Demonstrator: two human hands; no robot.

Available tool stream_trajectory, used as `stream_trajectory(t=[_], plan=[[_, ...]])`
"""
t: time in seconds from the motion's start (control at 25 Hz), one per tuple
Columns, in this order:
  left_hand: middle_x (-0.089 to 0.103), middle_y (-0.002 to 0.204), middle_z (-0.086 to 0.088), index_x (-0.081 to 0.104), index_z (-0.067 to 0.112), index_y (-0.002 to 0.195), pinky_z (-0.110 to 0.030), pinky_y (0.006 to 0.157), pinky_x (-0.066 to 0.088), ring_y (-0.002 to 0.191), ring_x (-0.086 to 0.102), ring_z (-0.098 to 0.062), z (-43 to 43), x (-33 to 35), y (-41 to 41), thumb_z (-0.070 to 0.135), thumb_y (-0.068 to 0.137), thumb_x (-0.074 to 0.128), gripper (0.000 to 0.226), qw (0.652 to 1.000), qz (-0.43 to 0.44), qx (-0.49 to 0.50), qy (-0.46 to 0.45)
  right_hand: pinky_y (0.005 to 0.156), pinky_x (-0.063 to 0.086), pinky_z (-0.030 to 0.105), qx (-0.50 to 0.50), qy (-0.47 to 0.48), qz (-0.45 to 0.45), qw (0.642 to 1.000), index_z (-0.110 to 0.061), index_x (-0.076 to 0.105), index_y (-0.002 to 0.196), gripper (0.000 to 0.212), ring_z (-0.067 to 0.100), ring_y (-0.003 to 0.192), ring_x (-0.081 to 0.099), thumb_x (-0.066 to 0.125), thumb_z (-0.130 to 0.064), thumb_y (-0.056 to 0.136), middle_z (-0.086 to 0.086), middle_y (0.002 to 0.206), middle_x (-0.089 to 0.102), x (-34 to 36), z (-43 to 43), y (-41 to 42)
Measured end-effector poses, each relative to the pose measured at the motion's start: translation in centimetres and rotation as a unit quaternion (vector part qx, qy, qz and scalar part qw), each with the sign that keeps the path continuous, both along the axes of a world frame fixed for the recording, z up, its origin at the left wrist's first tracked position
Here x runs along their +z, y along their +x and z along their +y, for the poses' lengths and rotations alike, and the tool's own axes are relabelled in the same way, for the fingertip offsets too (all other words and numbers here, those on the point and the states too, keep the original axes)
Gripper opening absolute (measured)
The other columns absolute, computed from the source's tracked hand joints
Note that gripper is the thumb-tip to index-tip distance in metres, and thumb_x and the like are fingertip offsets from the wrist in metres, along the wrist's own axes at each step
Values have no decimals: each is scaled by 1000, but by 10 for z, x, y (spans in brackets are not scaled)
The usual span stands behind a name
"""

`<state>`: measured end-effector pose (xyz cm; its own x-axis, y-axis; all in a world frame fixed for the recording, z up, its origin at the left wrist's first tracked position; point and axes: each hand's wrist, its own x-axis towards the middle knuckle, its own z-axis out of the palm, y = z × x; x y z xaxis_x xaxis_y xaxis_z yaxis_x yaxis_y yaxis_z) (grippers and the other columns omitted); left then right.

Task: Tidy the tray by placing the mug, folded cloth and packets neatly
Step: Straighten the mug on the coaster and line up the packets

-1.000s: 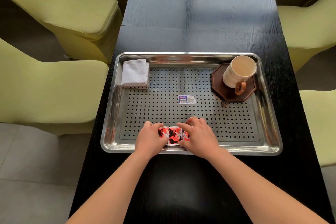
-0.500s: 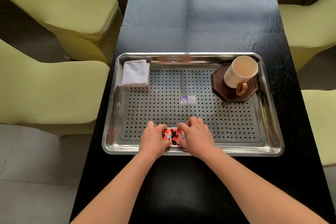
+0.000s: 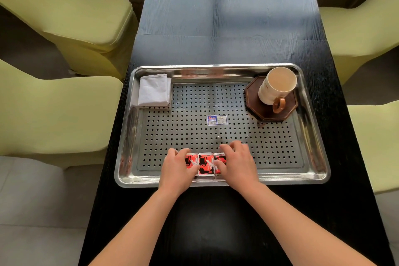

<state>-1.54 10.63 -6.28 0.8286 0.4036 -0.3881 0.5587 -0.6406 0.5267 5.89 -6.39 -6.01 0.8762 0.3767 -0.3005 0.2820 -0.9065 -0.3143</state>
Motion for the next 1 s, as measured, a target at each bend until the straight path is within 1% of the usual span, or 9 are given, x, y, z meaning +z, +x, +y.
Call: stream_trajectory(t=[0.08,0.2,0.32,0.52,0.6,0.68,0.76,0.88,1.0], plan=[[46,106,2,56,21,136,-27,84,45,99,52,-16,-1,-1,0,33,87,67,51,1000,3,7,-1,90,47,33,-37,-9,24,999,-24,56,129,46,18,108,45,66,-44,90,-1,117,51,0,-9,0],[48,107,1,59,18,134,-31,88,48,100,54,-18,-4,0,2,27,89,65,47,1000,5,10,-6,92,45,33,-28,-11,33,999,-23,55,130,46,17,107,47,66,-42,90,-1,114,53,-2,-14,-3],[49,107,0,59,16,133,-31,88,48,100,55,-18,-4,0,2,24,89,65,46,1000,2,11,-15,92,45,33,-21,-10,26,999,-23,55,129,46,17,106,48,66,-42,89,-2,114,54,-1,-13,-5],[49,106,2,58,17,135,-25,83,41,96,51,-13,-6,0,2,20,87,64,49,999,-5,10,-30,94,46,34,-12,-14,25,1000,-24,52,131,48,19,108,49,65,-43,89,0,117,55,1,-16,-6],[48,107,2,57,17,136,-24,83,38,96,49,-12,-5,1,0,19,87,64,50,999,-8,16,-31,95,46,35,-9,-12,31,999,-26,47,137,54,19,110,49,64,-45,89,-1,118,54,3,-17,-6],[53,112,0,56,16,137,-23,85,38,98,49,-12,-4,1,-3,18,87,64,51,999,-11,20,-27,96,45,35,1,-21,40,999,-31,40,144,62,19,111,47,64,-48,89,0,119,52,4,-19,-5],[55,117,-3,55,15,138,-23,86,39,100,51,-13,-4,2,-4,16,86,63,53,999,-11,23,-32,94,44,35,15,-36,41,998,-34,42,143,60,19,109,46,63,-50,89,0,117,51,5,-19,-6],[54,115,-1,54,16,139,-23,86,39,98,52,-13,-5,3,-3,15,86,63,54,999,-11,24,-46,92,45,35,17,-40,35,998,-33,48,137,53,19,107,46,62,-50,89,0,115,51,5,-20,-5],[55,118,-1,54,16,139,-25,89,41,102,54,-12,-4,5,-5,15,85,63,55,998,-14,23,-60,95,44,36,7,-30,31,999,-31,45,139,56,19,109,47,62,-49,89,-1,117,52,4,-21,-6]])
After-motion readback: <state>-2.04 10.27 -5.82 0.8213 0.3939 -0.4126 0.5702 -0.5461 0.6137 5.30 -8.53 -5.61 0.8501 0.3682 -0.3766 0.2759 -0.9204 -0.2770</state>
